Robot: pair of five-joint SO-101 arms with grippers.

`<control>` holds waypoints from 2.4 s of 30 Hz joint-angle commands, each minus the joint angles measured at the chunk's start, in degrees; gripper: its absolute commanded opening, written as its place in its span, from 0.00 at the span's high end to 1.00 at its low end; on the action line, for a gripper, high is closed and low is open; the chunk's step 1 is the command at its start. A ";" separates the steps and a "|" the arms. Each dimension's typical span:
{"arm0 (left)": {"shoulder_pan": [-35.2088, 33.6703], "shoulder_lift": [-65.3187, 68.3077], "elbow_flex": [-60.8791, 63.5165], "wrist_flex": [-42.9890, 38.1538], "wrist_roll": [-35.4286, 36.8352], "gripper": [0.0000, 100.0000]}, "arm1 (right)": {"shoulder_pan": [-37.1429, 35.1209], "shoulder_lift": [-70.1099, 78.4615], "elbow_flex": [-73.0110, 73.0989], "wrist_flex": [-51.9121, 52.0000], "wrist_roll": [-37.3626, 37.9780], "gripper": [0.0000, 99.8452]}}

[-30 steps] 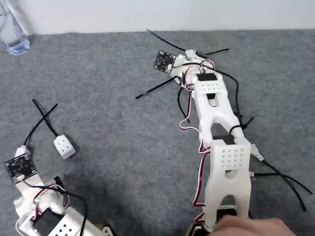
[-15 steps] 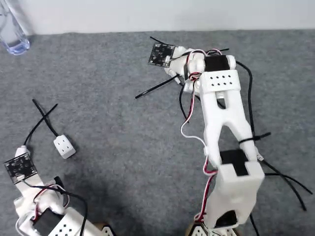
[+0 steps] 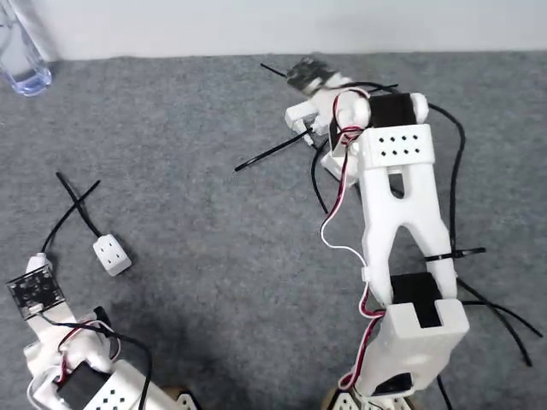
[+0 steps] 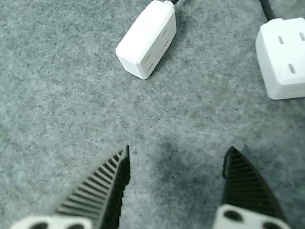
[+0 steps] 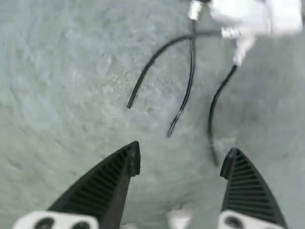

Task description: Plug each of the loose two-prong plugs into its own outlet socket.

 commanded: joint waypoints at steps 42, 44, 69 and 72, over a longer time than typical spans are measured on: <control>5.36 -0.88 -0.31 -2.11 0.53 0.70 | 4.79 -3.65 64.44 -22.46 -32.18 0.72; 8.53 -0.88 -0.31 -2.73 0.53 0.70 | 4.79 -3.65 64.44 -22.64 -32.35 0.72; 21.63 -0.88 -37.67 2.11 7.47 0.70 | 4.53 -3.12 64.44 -24.31 -32.18 0.72; 21.63 -0.88 -40.31 2.02 6.86 0.70 | 4.53 -3.12 64.44 -24.31 -32.18 0.72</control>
